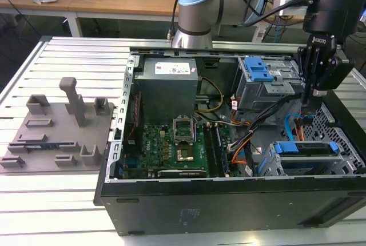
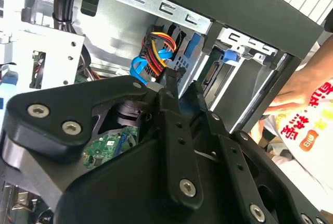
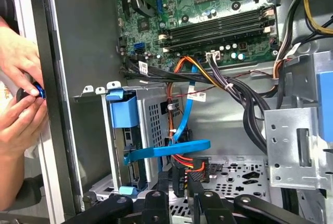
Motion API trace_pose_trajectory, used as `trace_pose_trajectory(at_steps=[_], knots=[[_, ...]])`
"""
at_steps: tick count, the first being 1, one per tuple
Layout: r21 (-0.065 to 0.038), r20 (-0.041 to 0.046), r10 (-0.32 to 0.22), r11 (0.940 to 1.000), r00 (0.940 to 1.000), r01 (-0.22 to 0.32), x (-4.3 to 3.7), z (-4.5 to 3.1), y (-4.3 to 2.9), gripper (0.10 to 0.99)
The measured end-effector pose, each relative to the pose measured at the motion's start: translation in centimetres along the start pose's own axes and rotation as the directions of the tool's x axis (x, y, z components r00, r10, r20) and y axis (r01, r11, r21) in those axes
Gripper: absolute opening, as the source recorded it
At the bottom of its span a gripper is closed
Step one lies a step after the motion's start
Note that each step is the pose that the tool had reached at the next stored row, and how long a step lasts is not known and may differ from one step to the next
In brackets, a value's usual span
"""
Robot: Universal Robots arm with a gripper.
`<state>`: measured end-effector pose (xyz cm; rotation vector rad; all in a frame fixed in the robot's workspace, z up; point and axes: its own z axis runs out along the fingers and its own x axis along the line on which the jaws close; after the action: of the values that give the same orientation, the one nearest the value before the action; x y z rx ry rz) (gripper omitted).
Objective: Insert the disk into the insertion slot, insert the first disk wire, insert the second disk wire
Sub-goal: 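Insert the first disk wire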
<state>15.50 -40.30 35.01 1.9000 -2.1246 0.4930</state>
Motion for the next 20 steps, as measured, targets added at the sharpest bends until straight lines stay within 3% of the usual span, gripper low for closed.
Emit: trace_pose_trajectory(at_steps=[7,13,20], knots=[[0.003,-0.0278,-0.001,1.0,0.9996,0.001,-0.23,0.56,0.05,0.282],[0.005,-0.0393,-0.001,1.0,0.9992,0.002,-0.4,0.69,0.12,0.282],[0.007,-0.0603,-0.002,1.0,0.9982,0.002,-1.24,0.64,0.3,0.282]])
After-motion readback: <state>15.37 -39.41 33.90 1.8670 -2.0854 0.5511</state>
